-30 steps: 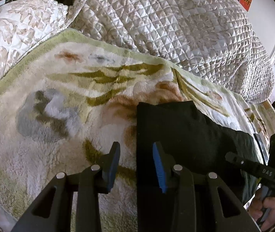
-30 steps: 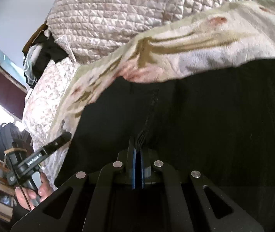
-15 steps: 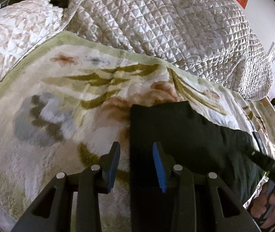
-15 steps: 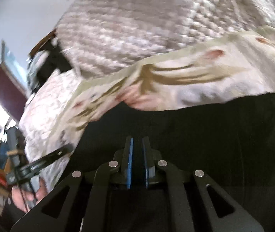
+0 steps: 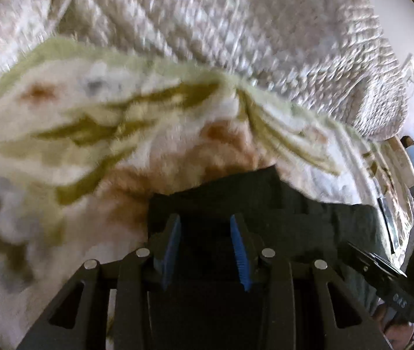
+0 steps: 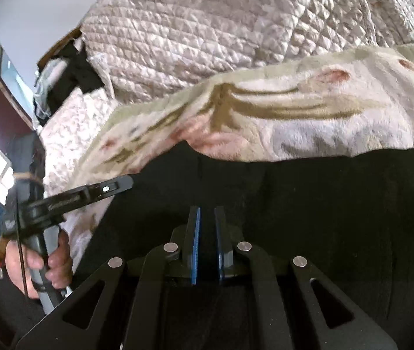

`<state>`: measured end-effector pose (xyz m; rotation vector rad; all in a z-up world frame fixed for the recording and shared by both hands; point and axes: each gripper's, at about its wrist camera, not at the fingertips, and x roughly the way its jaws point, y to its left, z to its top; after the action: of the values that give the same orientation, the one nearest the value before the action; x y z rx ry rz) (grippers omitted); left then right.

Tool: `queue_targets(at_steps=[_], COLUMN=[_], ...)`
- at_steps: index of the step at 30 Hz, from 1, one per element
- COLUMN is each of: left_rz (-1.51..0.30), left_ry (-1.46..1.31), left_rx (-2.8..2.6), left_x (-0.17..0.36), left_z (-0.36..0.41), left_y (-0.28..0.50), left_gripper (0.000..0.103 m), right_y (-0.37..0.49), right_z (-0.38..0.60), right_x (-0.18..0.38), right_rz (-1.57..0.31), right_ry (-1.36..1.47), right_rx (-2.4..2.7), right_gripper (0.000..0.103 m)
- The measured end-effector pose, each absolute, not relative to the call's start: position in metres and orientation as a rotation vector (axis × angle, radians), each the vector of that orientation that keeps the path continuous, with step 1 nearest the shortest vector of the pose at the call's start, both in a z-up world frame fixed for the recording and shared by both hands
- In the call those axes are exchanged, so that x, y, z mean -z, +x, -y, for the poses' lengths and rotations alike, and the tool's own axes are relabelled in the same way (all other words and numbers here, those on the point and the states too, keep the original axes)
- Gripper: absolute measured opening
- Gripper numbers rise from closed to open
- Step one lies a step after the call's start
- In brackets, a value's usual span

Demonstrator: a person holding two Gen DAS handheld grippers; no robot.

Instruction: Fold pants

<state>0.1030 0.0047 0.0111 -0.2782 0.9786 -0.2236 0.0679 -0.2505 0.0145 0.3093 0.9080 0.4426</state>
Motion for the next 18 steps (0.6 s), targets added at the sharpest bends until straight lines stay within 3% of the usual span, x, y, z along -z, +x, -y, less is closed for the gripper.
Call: queue_targets(at_steps=[7, 18], left_rz=[-0.917, -0.837], left_ry=[-0.239, -0.171], left_rx=[0.219, 0.207], left_x=[-0.021, -0.020], left_z=[-0.002, 0.005], left_y=[0.081, -0.022], left_gripper=[0.040, 0.040], right_y=[0.053, -0.018], right_z=[0.255, 0.226], right_x=[-0.024, -0.013], right_rz=[-0.879, -0.874], right_ry=[0.278, 0.110], right_rx=[-0.440, -0.529], right_gripper=[0.009, 0.009])
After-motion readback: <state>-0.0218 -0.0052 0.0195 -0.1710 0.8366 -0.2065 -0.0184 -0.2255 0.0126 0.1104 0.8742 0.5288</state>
